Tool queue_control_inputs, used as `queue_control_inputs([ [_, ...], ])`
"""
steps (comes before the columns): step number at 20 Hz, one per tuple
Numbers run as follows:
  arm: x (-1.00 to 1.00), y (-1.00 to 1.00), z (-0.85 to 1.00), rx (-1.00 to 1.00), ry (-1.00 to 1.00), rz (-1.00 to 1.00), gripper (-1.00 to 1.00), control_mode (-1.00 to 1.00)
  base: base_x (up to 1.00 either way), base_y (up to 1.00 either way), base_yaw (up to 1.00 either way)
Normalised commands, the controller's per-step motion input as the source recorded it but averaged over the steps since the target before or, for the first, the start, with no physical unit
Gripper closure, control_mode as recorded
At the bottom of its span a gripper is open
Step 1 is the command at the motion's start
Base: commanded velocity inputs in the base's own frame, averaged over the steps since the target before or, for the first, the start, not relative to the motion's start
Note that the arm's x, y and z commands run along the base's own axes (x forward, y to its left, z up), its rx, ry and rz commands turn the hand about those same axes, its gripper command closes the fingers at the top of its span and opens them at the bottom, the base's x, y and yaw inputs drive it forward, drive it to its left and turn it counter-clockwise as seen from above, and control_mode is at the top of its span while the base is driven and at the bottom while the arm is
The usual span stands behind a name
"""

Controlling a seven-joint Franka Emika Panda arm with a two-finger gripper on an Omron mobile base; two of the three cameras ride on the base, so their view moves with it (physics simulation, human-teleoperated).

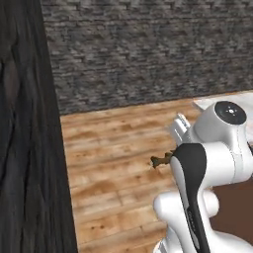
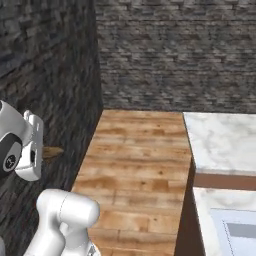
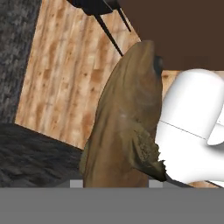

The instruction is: Place the fish on the counter behind the older fish on the same shelf of the fridge to maintain FIFO order. Close the fridge door when finished.

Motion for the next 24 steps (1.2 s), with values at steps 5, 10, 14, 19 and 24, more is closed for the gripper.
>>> queue_control_inputs([
  [5,0.00,0.00,0.00,0.00,0.00,0.00,1.00,1.00,1.00,0.62,-0.48],
  [10,0.00,0.00,0.00,0.00,0.00,0.00,1.00,1.00,1.00,0.50,-0.49],
  [14,0.00,0.00,0.00,0.00,0.00,0.00,1.00,1.00,1.00,0.35,-0.52],
  [19,0.00,0.00,0.00,0.00,0.00,0.00,1.00,1.00,1.00,0.52,-0.52],
  [24,0.00,0.00,0.00,0.00,0.00,0.00,1.00,1.00,1.00,0.54,-0.52],
])
